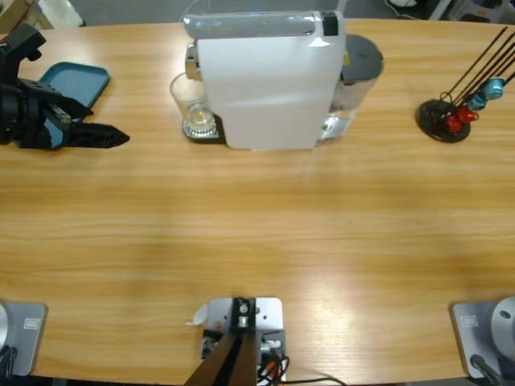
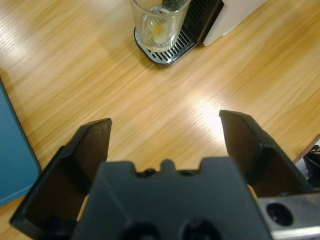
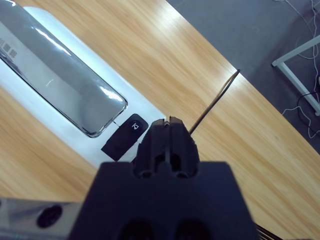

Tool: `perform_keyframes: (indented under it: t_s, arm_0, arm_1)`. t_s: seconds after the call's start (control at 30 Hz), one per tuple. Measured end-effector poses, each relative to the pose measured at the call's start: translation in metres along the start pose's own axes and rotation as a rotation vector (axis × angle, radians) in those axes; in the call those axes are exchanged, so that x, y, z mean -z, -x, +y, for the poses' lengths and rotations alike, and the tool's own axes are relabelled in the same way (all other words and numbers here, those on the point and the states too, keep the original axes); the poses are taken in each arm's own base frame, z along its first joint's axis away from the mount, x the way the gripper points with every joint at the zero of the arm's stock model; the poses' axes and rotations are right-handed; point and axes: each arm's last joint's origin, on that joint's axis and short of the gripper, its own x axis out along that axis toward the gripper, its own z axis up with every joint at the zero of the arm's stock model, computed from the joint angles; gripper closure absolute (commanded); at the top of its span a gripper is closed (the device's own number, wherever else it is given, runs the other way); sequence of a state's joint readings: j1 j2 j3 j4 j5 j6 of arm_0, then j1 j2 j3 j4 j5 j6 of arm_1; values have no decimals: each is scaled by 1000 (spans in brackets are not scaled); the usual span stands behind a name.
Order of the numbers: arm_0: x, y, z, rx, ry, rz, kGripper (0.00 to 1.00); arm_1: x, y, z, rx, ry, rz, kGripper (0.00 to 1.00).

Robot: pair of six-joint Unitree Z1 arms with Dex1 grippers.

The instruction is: Pour coffee

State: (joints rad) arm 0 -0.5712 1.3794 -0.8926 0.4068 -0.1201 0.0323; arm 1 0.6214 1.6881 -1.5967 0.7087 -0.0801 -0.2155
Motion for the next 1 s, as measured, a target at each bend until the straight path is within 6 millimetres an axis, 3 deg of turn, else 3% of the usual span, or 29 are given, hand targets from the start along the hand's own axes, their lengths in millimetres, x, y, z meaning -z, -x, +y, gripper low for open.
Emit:
perform_keyframes:
  t_s: [0.2, 0.5, 1.0]
  arm_0:
    - [0, -1, 0, 0, 1, 5, 64]
    - [0, -1, 0, 0, 1, 5, 64]
    - [0, -1, 0, 0, 1, 5, 64]
  arm_1:
    - [0, 2, 5, -37, 9, 15, 1000]
    - [0, -10, 22, -100, 43, 51, 1000]
    - [1, -11, 22, -109, 42, 64, 1000]
